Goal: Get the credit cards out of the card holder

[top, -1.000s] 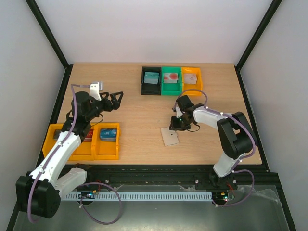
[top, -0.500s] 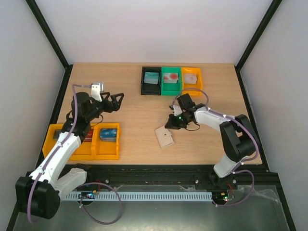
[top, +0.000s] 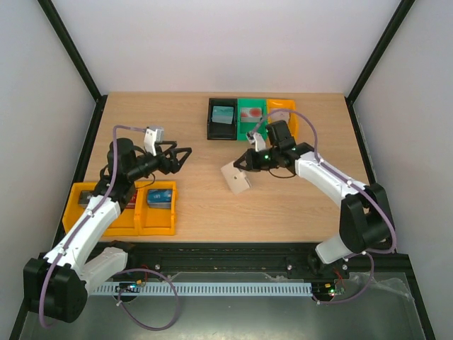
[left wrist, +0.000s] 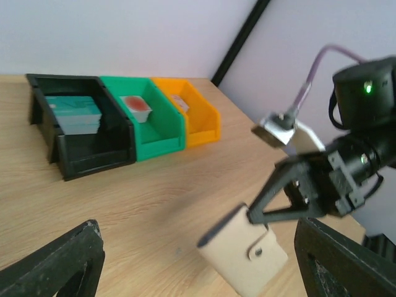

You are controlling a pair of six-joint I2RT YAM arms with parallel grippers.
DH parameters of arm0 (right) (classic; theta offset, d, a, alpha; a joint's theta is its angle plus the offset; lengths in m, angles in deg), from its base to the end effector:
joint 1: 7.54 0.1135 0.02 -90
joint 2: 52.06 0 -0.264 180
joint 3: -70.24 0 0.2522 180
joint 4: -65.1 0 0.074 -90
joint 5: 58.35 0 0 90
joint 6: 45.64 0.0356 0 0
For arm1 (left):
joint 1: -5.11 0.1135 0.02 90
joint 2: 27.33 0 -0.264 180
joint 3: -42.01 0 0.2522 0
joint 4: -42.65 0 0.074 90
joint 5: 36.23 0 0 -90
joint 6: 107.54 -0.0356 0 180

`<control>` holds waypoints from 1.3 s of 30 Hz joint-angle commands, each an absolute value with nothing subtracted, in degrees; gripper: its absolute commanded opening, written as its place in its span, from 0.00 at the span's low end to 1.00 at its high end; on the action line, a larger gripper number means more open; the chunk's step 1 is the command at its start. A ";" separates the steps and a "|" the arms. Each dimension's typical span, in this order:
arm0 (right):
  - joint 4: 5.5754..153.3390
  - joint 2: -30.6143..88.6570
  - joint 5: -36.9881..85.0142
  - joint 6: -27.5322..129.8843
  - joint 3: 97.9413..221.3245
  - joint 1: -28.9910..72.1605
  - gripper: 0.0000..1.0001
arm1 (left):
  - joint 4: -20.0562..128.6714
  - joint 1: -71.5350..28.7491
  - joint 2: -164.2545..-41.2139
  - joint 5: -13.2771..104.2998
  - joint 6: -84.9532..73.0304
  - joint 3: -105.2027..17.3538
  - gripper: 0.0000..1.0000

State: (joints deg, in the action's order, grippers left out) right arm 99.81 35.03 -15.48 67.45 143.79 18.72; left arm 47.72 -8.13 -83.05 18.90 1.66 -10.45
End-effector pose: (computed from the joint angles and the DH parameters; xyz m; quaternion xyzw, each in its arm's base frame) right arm 0.2729 0.1637 0.2448 -0.1661 0.8522 0.4758 0.1408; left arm 0.2146 -0.0714 0.3023 0.1581 0.7310 -0.3919 0.5357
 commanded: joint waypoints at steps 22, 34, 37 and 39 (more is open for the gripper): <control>51.50 22.75 -34.06 94.47 155.13 23.67 0.02 | 21.93 -13.26 -83.62 -1.95 11.36 -12.27 0.99; 51.13 23.26 -34.24 93.79 155.12 25.07 0.02 | 15.29 -15.20 -83.86 -3.65 14.16 -12.87 0.32; 57.01 23.29 -32.28 90.31 155.82 25.07 0.02 | 16.21 -15.37 -83.72 -2.75 13.73 -12.95 0.06; 68.64 23.48 -26.54 83.12 158.34 25.07 0.02 | 19.84 -15.37 -83.15 0.48 12.25 -13.34 0.02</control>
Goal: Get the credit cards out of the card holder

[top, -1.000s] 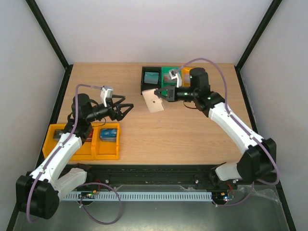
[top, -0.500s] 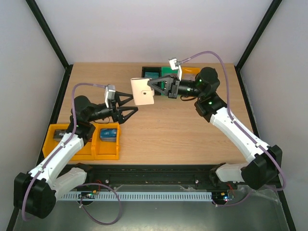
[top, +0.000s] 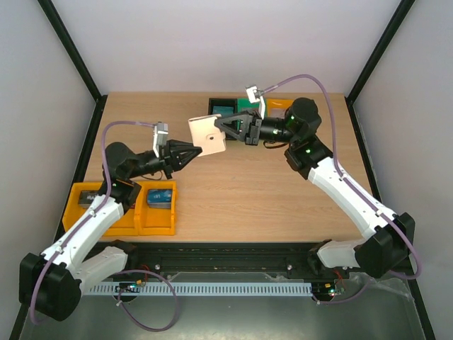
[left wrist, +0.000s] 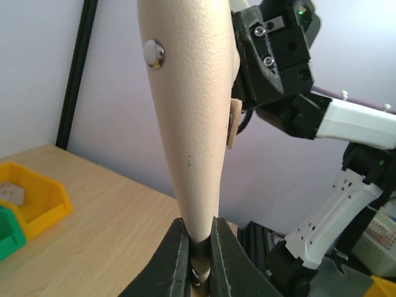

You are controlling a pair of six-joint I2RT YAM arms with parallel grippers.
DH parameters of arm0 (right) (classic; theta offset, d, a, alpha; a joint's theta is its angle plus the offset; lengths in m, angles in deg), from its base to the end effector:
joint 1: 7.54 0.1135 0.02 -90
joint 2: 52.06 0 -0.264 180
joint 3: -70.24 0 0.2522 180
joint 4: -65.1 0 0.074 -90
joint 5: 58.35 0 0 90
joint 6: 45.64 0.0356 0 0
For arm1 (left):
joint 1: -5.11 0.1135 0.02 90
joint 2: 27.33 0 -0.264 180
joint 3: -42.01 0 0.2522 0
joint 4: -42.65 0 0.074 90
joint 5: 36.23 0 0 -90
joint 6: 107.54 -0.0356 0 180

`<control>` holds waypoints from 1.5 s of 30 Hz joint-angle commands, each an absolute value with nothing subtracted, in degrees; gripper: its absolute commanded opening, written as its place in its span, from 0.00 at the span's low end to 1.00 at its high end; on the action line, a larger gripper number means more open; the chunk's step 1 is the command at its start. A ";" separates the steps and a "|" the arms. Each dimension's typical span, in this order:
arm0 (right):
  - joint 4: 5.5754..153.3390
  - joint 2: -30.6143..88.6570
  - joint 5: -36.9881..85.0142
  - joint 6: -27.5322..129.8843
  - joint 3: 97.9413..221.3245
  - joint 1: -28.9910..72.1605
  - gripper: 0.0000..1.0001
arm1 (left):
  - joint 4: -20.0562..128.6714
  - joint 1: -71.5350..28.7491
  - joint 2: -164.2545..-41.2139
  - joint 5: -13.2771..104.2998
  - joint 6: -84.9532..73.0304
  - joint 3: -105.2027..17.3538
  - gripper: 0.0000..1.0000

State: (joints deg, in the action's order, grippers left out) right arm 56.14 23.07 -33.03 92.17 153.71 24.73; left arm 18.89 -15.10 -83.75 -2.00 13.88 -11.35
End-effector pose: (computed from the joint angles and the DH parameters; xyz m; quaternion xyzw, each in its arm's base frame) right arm 0.2255 0.1804 0.4318 -0.3592 0.5544 0.6805 0.3170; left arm 0.1904 -0.1015 0.3532 0.3338 0.5377 -0.5560 0.5388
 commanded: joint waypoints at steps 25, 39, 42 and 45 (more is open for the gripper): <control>100.04 40.64 32.70 61.32 179.62 43.73 0.52 | 43.10 -16.34 -81.15 28.35 2.00 -15.89 0.02; 105.11 44.01 35.45 62.38 179.07 43.71 0.33 | 41.29 -16.43 -81.17 27.49 1.24 -15.64 0.02; 105.93 44.35 37.73 62.44 179.07 43.75 0.15 | 41.29 -16.48 -81.04 27.02 0.85 -15.55 0.02; 107.29 44.40 41.78 62.63 179.01 43.73 0.02 | 41.29 -16.52 -80.99 26.68 0.76 -15.54 0.02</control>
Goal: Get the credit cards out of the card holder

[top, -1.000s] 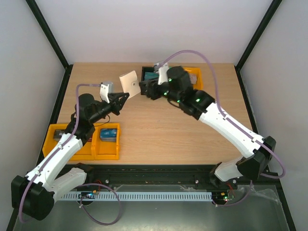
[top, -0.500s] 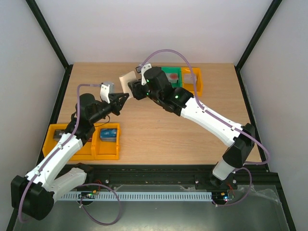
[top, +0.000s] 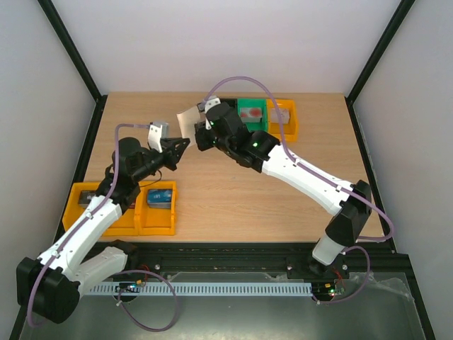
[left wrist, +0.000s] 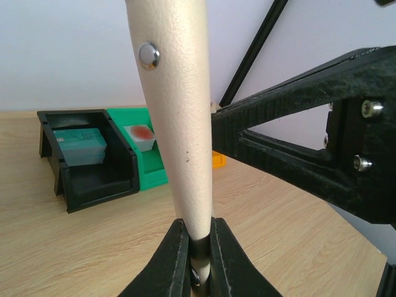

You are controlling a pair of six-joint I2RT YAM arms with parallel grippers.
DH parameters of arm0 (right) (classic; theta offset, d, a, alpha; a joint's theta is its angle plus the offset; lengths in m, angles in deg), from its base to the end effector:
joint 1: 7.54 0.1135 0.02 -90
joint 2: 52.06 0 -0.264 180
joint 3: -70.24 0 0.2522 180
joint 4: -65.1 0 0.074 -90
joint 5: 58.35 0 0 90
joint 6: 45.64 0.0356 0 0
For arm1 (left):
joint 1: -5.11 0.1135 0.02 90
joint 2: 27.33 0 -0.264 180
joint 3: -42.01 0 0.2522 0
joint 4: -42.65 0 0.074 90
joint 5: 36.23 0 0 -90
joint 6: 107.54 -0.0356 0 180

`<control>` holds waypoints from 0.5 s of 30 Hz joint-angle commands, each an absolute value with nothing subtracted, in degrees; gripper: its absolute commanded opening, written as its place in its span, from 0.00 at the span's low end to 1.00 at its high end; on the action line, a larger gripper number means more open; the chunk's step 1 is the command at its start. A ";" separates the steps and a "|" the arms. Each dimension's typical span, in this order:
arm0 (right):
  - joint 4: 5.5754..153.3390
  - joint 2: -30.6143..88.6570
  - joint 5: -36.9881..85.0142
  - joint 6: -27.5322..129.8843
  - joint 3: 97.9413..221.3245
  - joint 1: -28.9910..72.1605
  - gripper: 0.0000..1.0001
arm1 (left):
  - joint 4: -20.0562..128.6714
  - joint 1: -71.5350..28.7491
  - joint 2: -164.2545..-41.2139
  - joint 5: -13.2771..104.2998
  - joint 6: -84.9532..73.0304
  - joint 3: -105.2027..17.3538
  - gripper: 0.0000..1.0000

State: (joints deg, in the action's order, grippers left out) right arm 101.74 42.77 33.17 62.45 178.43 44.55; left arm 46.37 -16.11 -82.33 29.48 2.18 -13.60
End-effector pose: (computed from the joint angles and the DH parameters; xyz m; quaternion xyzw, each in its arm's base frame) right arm 0.2393 0.3058 0.3915 -0.2372 0.8008 0.3070 0.4563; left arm 0.2064 -0.0958 0.3267 0.1540 0.7078 -0.3782 0.5764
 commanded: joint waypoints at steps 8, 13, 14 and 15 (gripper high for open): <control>112.38 42.68 52.18 61.98 176.70 40.34 0.02 | 42.51 -16.38 -80.56 27.41 0.34 -15.11 0.02; 110.45 36.89 40.67 56.56 170.61 34.18 0.02 | 42.15 -15.91 -79.89 24.47 0.70 -14.35 0.02; 109.32 35.34 37.05 54.31 169.74 33.16 0.07 | 40.74 -15.45 -79.78 22.05 1.09 -14.09 0.02; 108.32 33.35 33.05 51.87 168.65 32.32 0.15 | 38.92 -14.92 -79.64 19.07 1.60 -13.77 0.02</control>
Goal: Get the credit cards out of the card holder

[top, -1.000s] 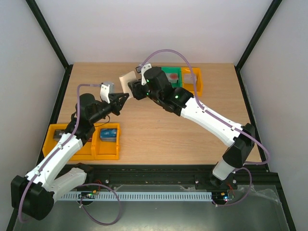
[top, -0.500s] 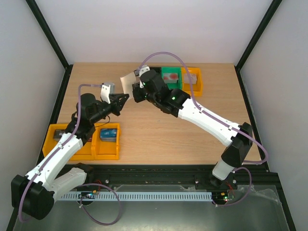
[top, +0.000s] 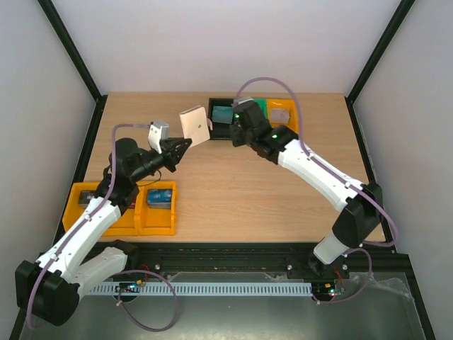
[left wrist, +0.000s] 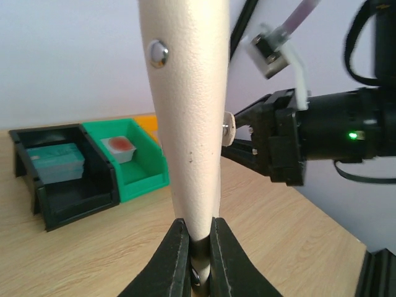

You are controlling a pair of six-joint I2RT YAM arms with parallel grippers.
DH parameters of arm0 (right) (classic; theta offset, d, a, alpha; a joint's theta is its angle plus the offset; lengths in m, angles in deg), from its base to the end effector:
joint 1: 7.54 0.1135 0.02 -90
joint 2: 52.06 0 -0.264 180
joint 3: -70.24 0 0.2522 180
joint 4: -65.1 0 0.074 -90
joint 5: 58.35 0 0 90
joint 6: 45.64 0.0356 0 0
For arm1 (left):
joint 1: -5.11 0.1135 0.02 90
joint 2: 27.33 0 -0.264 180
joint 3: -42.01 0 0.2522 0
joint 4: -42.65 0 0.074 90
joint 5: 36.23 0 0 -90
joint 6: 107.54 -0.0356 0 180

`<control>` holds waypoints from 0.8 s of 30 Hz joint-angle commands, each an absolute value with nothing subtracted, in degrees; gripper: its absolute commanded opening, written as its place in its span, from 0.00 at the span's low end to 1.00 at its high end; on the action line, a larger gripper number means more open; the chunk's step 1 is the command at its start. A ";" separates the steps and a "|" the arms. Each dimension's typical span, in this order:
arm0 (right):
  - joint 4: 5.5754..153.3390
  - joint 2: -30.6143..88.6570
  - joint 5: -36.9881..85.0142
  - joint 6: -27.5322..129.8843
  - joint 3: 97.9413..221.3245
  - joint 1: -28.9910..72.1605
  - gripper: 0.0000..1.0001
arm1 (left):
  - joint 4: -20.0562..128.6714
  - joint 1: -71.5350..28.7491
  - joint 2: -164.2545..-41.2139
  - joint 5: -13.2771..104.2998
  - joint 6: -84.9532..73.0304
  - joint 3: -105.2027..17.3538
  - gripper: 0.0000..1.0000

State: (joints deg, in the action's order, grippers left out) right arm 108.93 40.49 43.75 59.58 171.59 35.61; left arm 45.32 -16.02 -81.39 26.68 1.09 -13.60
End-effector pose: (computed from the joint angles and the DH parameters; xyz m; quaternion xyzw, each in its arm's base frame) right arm 0.2751 0.2477 0.3534 -0.1657 0.8679 0.1422 0.4463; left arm 0.2020 -0.0954 0.3320 0.1791 0.6904 -0.3887 0.5833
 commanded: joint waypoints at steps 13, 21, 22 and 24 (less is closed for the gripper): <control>92.98 21.26 -26.05 50.92 165.35 21.58 0.79 | 22.77 -12.74 -78.75 -5.66 6.56 -12.89 0.02; 88.55 22.51 -31.14 57.23 165.23 21.72 0.73 | 19.26 -12.91 -78.42 -8.50 6.72 -12.68 0.02; 88.27 22.50 -31.31 57.41 165.08 21.71 0.72 | 19.30 -12.99 -78.42 -8.61 6.65 -12.63 0.02; 86.48 22.47 -32.67 58.63 164.46 22.06 0.72 | 19.91 -13.09 -78.48 -8.58 6.25 -12.78 0.02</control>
